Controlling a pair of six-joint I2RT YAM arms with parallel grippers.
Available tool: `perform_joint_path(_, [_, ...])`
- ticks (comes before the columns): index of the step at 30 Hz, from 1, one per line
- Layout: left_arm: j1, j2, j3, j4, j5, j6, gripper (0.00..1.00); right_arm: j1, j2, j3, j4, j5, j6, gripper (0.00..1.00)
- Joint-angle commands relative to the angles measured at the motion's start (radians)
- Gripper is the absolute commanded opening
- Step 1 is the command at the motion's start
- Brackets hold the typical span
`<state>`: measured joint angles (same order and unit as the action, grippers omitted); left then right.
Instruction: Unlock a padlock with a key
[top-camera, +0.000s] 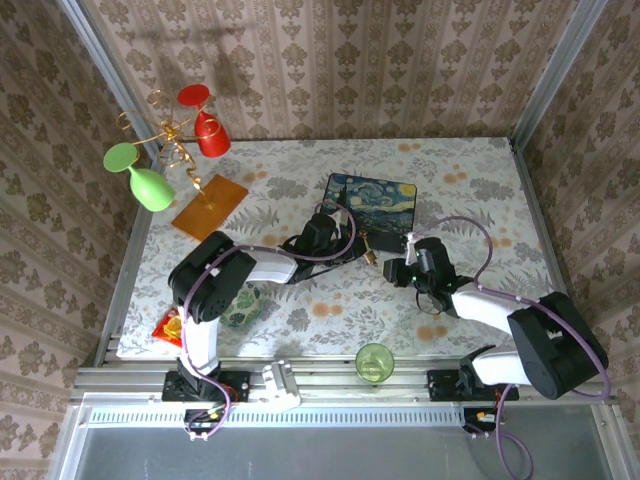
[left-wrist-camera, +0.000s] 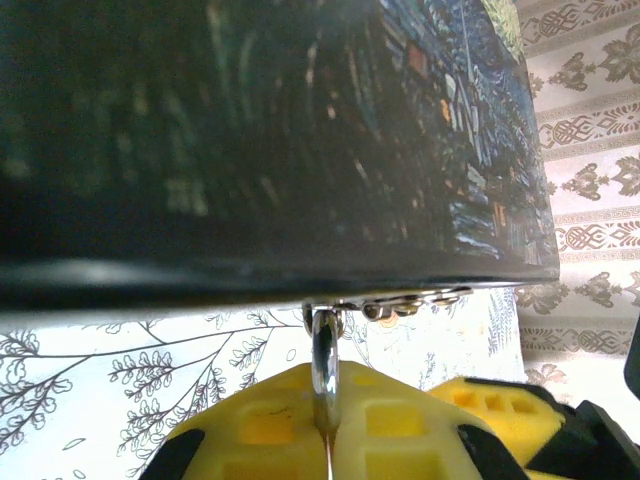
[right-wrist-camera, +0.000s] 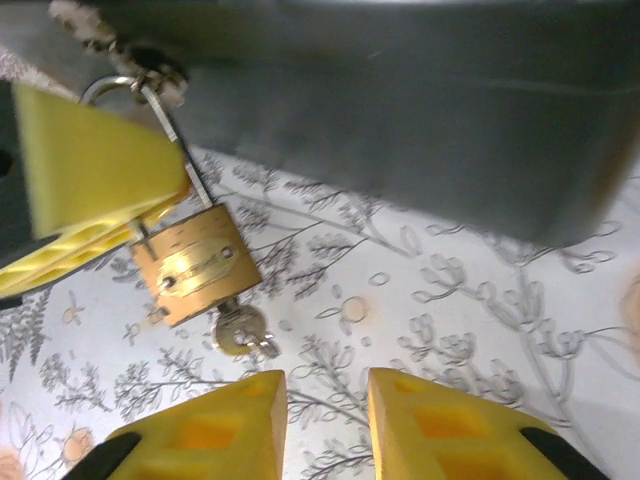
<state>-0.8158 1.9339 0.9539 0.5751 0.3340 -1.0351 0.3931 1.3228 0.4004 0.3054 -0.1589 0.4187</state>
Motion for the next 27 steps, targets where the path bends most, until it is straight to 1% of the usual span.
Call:
perform_joint_path(1, [0.003,-0.049,0.025,0.052,0.022,0.01,0.0,0.023,0.04,0.037,-0.024,-0.02,-0.026,0.27])
perform_joint_path(4, [0.003,-0.059,0.016,0.06,0.024,0.004,0.0,0.016,0.062,0.029,0.053,-0.051,-0.03,0.27])
perform_joint_path(7, [0.003,-0.059,0.01,0.074,0.03,-0.009,0.0,0.006,0.121,0.038,0.105,-0.092,-0.03,0.29])
perform_joint_path(10, [0.002,-0.052,0.003,0.1,0.036,-0.028,0.0,-0.001,0.178,0.052,0.165,-0.146,-0.017,0.31])
perform_joint_path(12, [0.0,-0.052,0.0,0.106,0.039,-0.031,0.0,-0.008,0.211,0.046,0.236,-0.189,0.006,0.31])
perform_joint_path(16, [0.0,-0.059,-0.007,0.1,0.037,-0.026,0.0,-0.034,0.228,0.005,0.365,-0.226,0.056,0.31])
perform_joint_path(17, [-0.001,-0.059,-0.008,0.1,0.037,-0.026,0.0,-0.036,0.224,0.001,0.373,-0.224,0.051,0.32])
perform_joint_path(21, [-0.005,-0.061,-0.006,0.1,0.042,-0.026,0.0,-0.036,0.216,0.032,0.299,-0.225,-0.005,0.33])
perform_joint_path(24, [-0.006,-0.064,-0.005,0.092,0.045,-0.022,0.0,-0.033,0.213,0.062,0.226,-0.187,-0.042,0.33])
perform_joint_path(25, [-0.006,-0.065,-0.003,0.084,0.046,-0.019,0.0,-0.028,0.206,0.07,0.198,-0.149,-0.056,0.33])
perform_joint_path(27, [-0.006,-0.066,-0.001,0.076,0.047,-0.015,0.0,-0.007,0.187,0.084,0.132,-0.036,-0.073,0.33])
